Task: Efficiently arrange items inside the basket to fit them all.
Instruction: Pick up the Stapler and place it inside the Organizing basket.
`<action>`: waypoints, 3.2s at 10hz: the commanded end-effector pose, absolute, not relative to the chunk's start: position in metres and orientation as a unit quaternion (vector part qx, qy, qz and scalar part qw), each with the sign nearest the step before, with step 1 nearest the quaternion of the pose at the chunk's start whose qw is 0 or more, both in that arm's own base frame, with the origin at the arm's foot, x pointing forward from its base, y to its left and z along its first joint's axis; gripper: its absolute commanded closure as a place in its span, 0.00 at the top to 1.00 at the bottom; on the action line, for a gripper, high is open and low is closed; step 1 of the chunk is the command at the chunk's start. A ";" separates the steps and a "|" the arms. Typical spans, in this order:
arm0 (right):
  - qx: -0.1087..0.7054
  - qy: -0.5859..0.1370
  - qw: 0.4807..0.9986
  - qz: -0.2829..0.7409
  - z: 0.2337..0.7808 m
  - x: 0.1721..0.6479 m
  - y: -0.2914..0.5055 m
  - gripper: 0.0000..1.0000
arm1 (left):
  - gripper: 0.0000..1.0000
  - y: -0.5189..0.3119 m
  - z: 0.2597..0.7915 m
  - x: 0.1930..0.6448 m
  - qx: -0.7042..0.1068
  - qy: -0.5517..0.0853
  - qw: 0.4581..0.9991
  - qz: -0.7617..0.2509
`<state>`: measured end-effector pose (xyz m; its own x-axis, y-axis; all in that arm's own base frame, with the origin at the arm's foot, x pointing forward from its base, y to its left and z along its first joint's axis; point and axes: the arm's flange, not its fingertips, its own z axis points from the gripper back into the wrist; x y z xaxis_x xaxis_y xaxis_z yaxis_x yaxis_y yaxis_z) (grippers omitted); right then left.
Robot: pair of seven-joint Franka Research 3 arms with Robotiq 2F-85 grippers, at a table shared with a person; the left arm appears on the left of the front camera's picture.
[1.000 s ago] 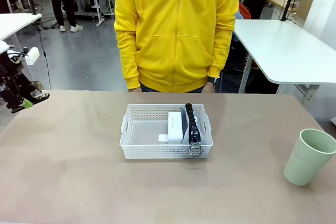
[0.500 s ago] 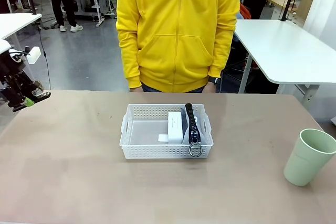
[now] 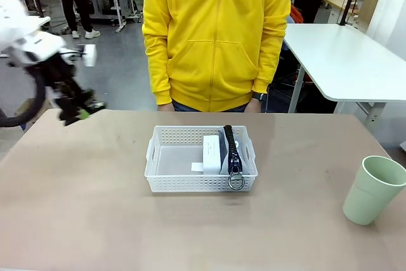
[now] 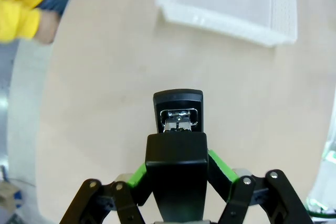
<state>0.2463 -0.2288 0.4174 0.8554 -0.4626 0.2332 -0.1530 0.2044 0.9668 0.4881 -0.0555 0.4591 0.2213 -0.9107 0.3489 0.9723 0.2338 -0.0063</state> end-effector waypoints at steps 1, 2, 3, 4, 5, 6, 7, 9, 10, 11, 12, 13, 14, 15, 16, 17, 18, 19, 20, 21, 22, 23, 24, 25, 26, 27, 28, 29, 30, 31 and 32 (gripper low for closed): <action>0.628 -0.252 0.728 -0.106 0.420 0.247 -0.228 1.00 | 0.44 -0.134 0.463 0.478 -0.068 -0.093 0.743 -0.659; 0.628 -0.252 0.728 -0.106 0.420 0.247 -0.228 1.00 | 0.44 -0.173 0.469 0.470 -0.079 -0.072 0.739 -0.665; 0.628 -0.252 0.728 -0.106 0.420 0.247 -0.228 1.00 | 0.44 -0.206 0.474 0.459 -0.112 -0.059 0.750 -0.650; 0.628 -0.252 0.728 -0.106 0.420 0.247 -0.228 1.00 | 0.44 -0.234 0.473 0.454 -0.163 -0.045 0.792 -0.586; 0.628 -0.252 0.728 -0.106 0.420 0.247 -0.228 1.00 | 0.44 -0.259 0.466 0.453 -0.169 -0.030 0.847 -0.504; 0.628 -0.252 0.728 -0.106 0.420 0.247 -0.228 1.00 | 0.44 -0.275 0.459 0.457 -0.176 -0.040 0.857 -0.483; 0.628 -0.252 0.728 -0.106 0.420 0.247 -0.228 1.00 | 0.44 -0.289 0.449 0.457 -0.161 -0.049 0.861 -0.480; 0.628 -0.252 0.728 -0.106 0.420 0.247 -0.228 1.00 | 0.44 -0.310 0.428 0.463 -0.115 -0.086 0.878 -0.456; 0.628 -0.252 0.728 -0.106 0.420 0.247 -0.228 1.00 | 0.44 -0.303 0.427 0.469 -0.122 -0.087 0.861 -0.485; 0.628 -0.252 0.728 -0.106 0.420 0.247 -0.228 1.00 | 0.44 -0.301 0.435 0.463 -0.148 -0.066 0.872 -0.462; 0.628 -0.252 0.728 -0.106 0.420 0.247 -0.228 1.00 | 0.44 -0.301 0.435 0.463 -0.148 -0.066 0.872 -0.462; 0.628 -0.252 0.728 -0.106 0.420 0.247 -0.228 1.00 | 0.44 -0.301 0.435 0.463 -0.148 -0.066 0.872 -0.462; 0.628 -0.252 0.728 -0.106 0.420 0.247 -0.228 1.00 | 0.44 -0.307 0.426 0.467 -0.139 -0.075 0.871 -0.465; 0.628 -0.252 0.728 -0.106 0.420 0.247 -0.228 1.00 | 0.44 -0.310 0.415 0.466 -0.099 -0.087 0.888 -0.441; 0.628 -0.252 0.728 -0.106 0.420 0.247 -0.228 1.00 | 0.44 -0.313 0.400 0.470 -0.083 -0.074 0.891 -0.441; 0.628 -0.252 0.728 -0.106 0.420 0.247 -0.228 1.00 | 0.44 -0.315 0.387 0.474 -0.075 -0.086 0.897 -0.427; 0.628 -0.252 0.728 -0.106 0.420 0.247 -0.228 1.00 | 0.44 -0.315 0.371 0.477 -0.076 -0.078 0.897 -0.429; 0.628 -0.252 0.728 -0.106 0.420 0.247 -0.228 1.00 | 0.44 -0.316 0.356 0.479 -0.076 -0.058 0.896 -0.434; 0.628 -0.252 0.728 -0.106 0.420 0.247 -0.228 1.00 | 0.44 -0.317 0.343 0.480 -0.083 -0.038 0.895 -0.437; 0.628 -0.252 0.728 -0.106 0.420 0.247 -0.228 1.00 | 0.44 -0.319 0.332 0.481 -0.079 -0.028 0.898 -0.432; 0.628 -0.252 0.728 -0.106 0.420 0.247 -0.228 1.00 | 0.44 -0.320 0.324 0.483 -0.075 -0.018 0.901 -0.427; 0.628 -0.252 0.728 -0.106 0.420 0.247 -0.228 1.00 | 0.44 -0.320 0.317 0.487 -0.076 -0.009 0.904 -0.420; 0.628 -0.252 0.728 -0.106 0.420 0.247 -0.228 1.00 | 0.44 -0.318 0.312 0.491 -0.077 0.000 0.907 -0.413; 0.628 -0.252 0.728 -0.106 0.420 0.247 -0.228 1.00 | 0.44 -0.317 0.309 0.492 -0.077 0.002 0.908 -0.412; 0.628 -0.252 0.728 -0.106 0.420 0.247 -0.228 1.00 | 0.47 -0.316 0.307 0.494 -0.077 0.007 0.910 -0.408; 0.628 -0.252 0.728 -0.106 0.420 0.247 -0.228 1.00 | 1.00 -0.315 0.306 0.496 -0.080 0.006 0.908 -0.410; 0.628 -0.252 0.728 -0.106 0.420 0.247 -0.228 1.00 | 1.00 -0.314 0.305 0.497 -0.072 0.007 0.909 -0.410; 0.628 -0.252 0.728 -0.106 0.420 0.247 -0.228 1.00 | 1.00 -0.315 0.306 0.497 -0.072 0.007 0.909 -0.411; 0.628 -0.252 0.728 -0.106 0.420 0.247 -0.228 1.00 | 1.00 -0.314 0.307 0.497 -0.076 0.002 0.908 -0.411; 0.628 -0.252 0.728 -0.106 0.420 0.247 -0.228 1.00 | 1.00 -0.313 0.309 0.497 -0.077 -0.001 0.909 -0.411; 0.628 -0.252 0.728 -0.106 0.420 0.247 -0.228 1.00 | 1.00 -0.311 0.311 0.496 -0.079 -0.006 0.908 -0.412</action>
